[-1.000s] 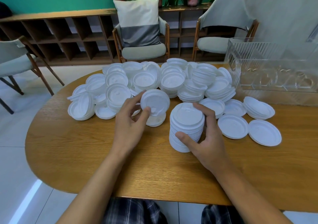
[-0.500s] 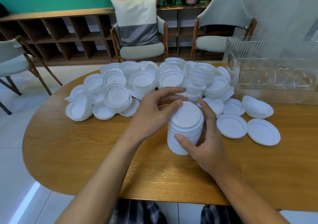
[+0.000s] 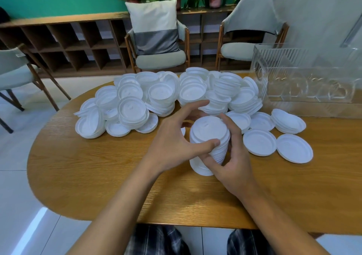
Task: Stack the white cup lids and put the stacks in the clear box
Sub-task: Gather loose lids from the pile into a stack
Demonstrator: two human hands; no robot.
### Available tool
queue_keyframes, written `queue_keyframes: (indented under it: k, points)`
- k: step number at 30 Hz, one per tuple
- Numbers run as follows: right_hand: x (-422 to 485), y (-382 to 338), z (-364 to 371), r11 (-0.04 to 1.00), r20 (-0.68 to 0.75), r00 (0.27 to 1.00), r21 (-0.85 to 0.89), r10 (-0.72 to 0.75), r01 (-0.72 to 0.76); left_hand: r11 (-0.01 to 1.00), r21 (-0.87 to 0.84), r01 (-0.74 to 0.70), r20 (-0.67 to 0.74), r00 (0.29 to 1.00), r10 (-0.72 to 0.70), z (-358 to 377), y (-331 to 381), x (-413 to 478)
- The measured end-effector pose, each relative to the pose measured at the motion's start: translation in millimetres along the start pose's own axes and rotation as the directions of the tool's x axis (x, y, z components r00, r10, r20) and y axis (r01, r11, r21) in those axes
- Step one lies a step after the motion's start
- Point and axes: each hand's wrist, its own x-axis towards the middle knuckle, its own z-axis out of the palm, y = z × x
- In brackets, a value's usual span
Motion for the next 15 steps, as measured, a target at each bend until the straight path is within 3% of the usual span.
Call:
queue_keyframes:
  k: [8, 15]
  points:
    - [1, -7, -2, 0.999, 0.009, 1.000, -0.009, -0.030, 0.030, 0.996, -0.087, 0.011, 0.170, 0.985, 0.004, -5, 2, 5]
    - [-1, -2, -3, 1.000, 0.031, 0.999, -0.013, 0.017, -0.016, 0.985, -0.172, 0.028, 0.133, 0.991, -0.005, 5, -6, -1]
